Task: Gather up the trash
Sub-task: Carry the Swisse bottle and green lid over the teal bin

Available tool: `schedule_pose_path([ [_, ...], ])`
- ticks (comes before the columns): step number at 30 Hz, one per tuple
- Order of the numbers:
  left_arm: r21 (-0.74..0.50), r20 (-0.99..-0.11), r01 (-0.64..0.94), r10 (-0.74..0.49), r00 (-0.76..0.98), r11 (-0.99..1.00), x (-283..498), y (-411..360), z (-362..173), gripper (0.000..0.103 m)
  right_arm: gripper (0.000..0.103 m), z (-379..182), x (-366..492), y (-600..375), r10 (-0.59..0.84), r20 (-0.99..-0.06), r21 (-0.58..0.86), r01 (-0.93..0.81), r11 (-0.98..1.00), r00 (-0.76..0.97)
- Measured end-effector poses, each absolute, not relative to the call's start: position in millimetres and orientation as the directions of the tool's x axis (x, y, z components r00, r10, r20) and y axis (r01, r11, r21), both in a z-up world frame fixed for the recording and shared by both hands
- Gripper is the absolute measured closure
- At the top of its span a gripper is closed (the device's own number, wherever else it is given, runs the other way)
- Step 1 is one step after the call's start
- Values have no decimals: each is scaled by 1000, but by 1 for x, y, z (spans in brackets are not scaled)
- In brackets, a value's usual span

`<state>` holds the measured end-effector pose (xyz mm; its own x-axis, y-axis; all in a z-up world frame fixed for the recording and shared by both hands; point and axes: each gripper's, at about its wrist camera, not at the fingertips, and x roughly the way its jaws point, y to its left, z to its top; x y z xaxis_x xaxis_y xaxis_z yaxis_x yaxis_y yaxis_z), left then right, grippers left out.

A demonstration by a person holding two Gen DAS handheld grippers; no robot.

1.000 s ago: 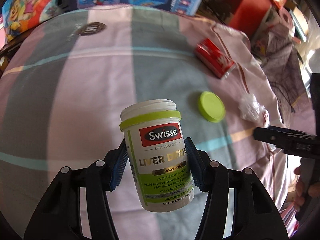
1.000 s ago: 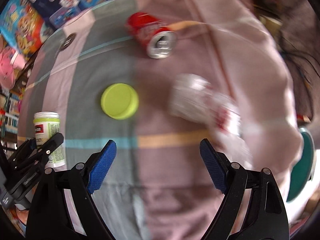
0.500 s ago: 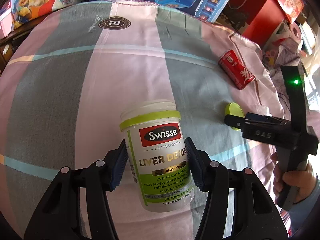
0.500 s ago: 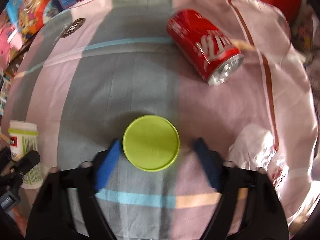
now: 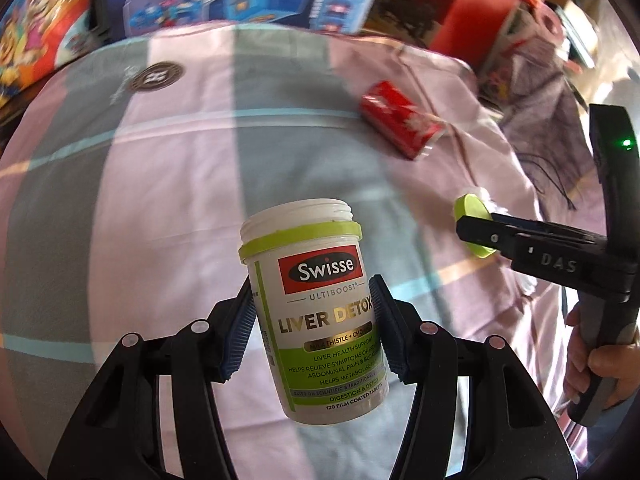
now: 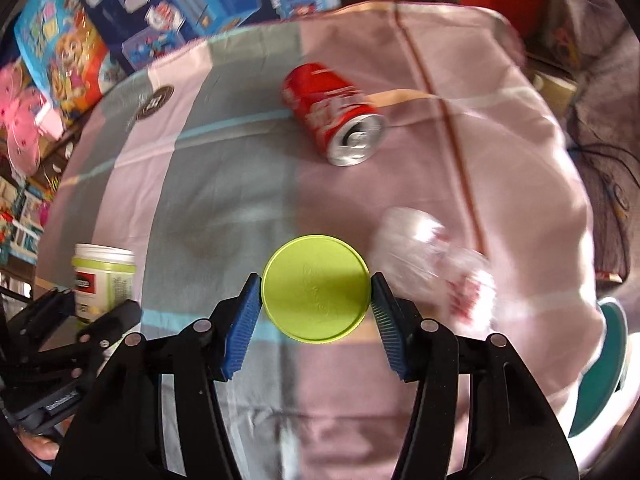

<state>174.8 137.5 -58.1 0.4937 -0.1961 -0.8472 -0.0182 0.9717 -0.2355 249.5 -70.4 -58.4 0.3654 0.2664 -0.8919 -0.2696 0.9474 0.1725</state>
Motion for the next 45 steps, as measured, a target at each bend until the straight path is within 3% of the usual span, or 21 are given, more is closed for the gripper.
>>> schedule_pose_path([
  [12,-192,-840,195,-264,475,962,177,9,-30,46,50,-32,208,-208,264,-847,245,-103,964,461],
  [23,-149,-847,423,-336,412,894,180,-134,-21,46,50,-32,162,-365,168,-825,283,137,949,539],
  [35,-105,-873,596,-361,329,796,176,-264,-32,46,50,-58,117,-492,119,-814,365,342,866,568],
  [45,-101,-902,663,-349,254,742,178,-336,-60,46,50,-82,104,-534,119,-828,391,411,823,549],
])
